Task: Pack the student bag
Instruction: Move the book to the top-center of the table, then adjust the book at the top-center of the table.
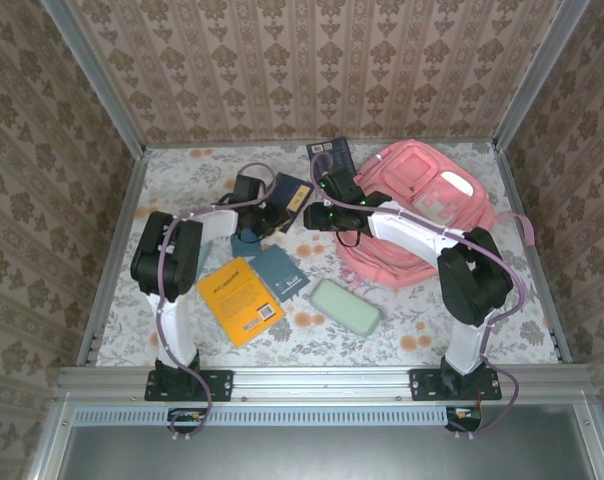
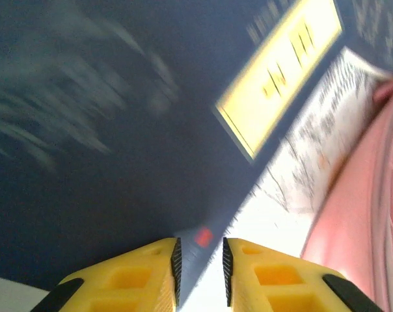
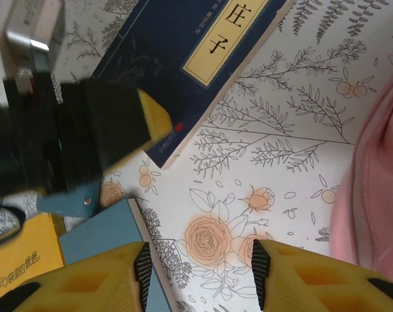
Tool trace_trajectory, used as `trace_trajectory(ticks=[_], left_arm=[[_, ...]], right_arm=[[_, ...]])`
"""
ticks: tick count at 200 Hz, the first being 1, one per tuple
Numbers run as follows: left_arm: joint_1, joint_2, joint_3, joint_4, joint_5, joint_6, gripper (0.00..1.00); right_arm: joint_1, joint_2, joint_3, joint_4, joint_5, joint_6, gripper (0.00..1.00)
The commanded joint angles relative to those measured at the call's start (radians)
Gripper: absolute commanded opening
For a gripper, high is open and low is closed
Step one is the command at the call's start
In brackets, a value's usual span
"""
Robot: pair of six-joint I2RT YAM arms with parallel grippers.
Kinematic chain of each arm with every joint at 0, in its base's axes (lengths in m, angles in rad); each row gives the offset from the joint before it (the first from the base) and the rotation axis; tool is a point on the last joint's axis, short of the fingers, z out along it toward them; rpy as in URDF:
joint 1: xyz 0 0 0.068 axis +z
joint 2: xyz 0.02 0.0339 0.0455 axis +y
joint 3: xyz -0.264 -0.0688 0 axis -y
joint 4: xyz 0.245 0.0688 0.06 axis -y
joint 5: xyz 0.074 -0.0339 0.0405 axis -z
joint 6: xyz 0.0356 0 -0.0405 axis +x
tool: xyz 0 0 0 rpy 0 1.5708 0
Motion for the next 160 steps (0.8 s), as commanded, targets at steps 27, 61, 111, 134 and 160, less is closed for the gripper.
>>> trace_trajectory(ticks=[27, 61, 111, 134, 160], left_arm=[[0.036, -0.108, 0.084, -0.178, -0.082, 0.132, 0.37], [0.135, -0.012, 0.227, -0.263, -0.033, 0.315, 0.52], [0.209, 0.207, 0.448, -0.361, -0.013, 0.441, 0.58], [0.211, 0.252, 0.459, -0.360, 0.050, 0.426, 0.57], [0.198, 0.215, 0.390, -0.327, 0.072, 0.397, 0.57]], right_arm=[[-0.016, 0.102, 0.057, 0.055, -0.048, 0.122, 0.48], [-0.018, 0.187, 0.138, 0.043, -0.034, 0.174, 0.51], [-0.045, 0.289, 0.204, 0.089, 0.013, 0.254, 0.54], [-0.058, 0.350, 0.252, 0.099, -0.010, 0.282, 0.55], [-0.064, 0.402, 0.315, 0.087, -0.019, 0.282, 0.55]])
